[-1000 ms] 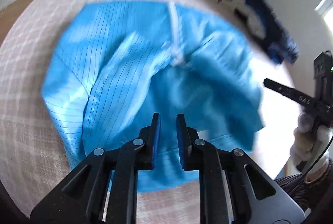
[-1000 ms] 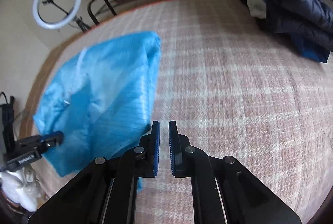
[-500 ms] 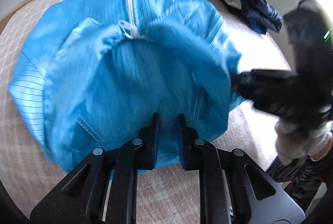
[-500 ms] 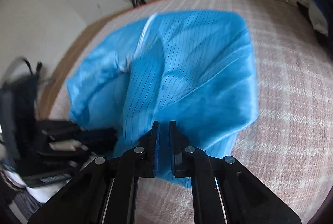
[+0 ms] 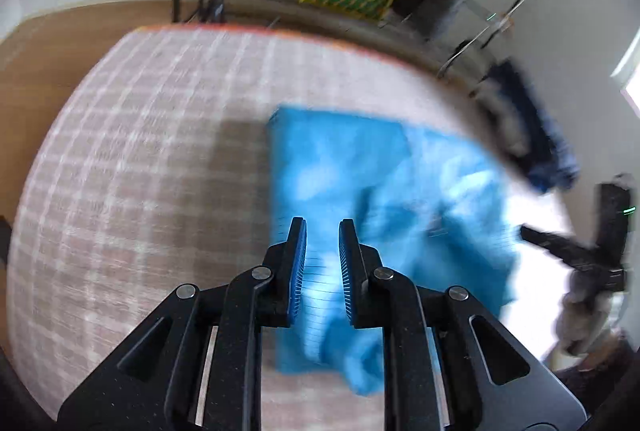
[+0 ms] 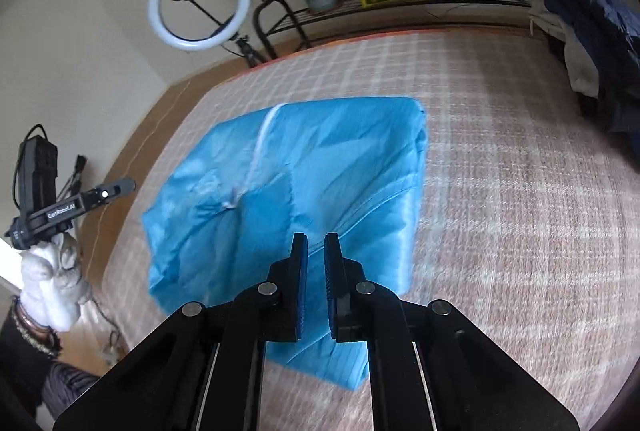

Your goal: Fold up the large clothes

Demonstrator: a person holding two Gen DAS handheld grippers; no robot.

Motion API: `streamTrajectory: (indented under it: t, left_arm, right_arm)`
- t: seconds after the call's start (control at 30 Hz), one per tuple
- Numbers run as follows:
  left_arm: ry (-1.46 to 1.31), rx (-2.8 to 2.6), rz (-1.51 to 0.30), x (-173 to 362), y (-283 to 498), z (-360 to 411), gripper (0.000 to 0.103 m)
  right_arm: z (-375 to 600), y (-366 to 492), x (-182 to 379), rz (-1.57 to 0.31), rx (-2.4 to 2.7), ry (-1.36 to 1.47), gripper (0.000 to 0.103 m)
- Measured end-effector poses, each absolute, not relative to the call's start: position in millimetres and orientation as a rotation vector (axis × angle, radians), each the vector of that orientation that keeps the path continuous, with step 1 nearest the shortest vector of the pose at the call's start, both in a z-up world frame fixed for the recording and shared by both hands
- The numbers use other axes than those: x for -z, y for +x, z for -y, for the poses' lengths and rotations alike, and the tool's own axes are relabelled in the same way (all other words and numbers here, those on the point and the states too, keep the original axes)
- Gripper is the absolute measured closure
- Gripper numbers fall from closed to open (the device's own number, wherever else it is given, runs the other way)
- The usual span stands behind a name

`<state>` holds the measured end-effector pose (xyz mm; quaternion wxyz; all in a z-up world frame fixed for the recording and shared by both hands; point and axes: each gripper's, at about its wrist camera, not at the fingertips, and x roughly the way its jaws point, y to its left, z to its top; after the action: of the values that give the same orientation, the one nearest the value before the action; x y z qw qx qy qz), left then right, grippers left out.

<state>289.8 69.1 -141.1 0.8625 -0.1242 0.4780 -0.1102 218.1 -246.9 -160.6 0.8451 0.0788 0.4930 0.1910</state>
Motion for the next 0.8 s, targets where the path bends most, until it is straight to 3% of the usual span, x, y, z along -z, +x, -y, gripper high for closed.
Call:
streamTrajectory:
  t: [0.23,0.37,0.53,0.8]
  left_arm:
    - [-0.008,0.167,-1.115,206.3,278.5,-51.0,0.088]
    - [-0.055,0.155,-1.105,188.0,277.7,-70.9,0.088]
    - [-0.189,0.166,-0.989,137.3,294.0,-87.4,0.088]
    - [-0.193,0.287,-0.926,108.7,354.9,-37.1,0.088]
  right_arm:
    - [240.7,205.2,204.1,-1.184,-0.394,0.074,0.096]
    - [246.5,198.9,189.9,-1.196,-0.429,0.062,0.096]
    - [260.2,208.1,137.9,-1.042,-0.456,0.091,0.096]
    - [212.9,287.0,117.5,-0.931,-0.482,0.069,0.096]
